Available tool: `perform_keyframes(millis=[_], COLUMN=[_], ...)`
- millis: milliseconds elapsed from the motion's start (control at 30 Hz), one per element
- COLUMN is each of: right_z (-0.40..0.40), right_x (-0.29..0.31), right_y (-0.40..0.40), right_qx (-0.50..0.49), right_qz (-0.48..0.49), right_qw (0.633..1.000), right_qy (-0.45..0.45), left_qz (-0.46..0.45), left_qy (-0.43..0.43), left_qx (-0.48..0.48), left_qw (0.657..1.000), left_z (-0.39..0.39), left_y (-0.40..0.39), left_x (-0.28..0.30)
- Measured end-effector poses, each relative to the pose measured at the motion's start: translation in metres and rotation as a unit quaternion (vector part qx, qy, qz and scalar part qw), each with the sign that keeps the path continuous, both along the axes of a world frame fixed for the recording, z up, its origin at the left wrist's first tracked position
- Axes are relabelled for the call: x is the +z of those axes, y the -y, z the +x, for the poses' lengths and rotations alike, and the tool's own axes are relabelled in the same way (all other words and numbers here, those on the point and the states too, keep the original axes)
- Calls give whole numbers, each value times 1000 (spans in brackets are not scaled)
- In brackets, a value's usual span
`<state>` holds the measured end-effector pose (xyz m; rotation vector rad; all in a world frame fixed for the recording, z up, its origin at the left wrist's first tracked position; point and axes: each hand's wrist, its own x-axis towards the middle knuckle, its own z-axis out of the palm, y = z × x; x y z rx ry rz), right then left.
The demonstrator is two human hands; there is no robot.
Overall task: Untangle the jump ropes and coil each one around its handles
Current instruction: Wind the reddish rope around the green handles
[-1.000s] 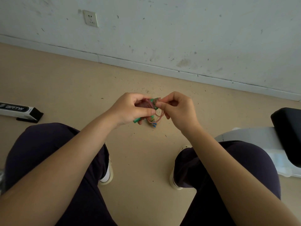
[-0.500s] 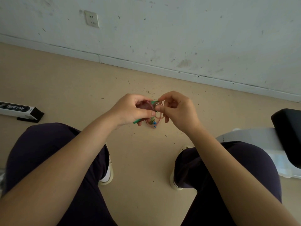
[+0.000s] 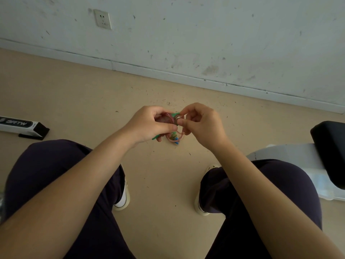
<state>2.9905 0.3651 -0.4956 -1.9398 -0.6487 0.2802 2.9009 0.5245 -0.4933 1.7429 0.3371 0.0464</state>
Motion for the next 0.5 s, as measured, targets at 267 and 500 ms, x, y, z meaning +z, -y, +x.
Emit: perform_keyframes(millis=[267,500], right_z=[3,7], right_x=[-3,1], right_y=[-1,2], right_qx=[-1,41], right_qz=[-66,-60], right_qw=[997,997], right_qy=[31,-3], left_qz=[56,48], left_qy=[-2,-6], left_qx=[6,-9], left_qw=[998,999], left_z=[1,2], left_y=[2,-1], left_x=[-9,-13])
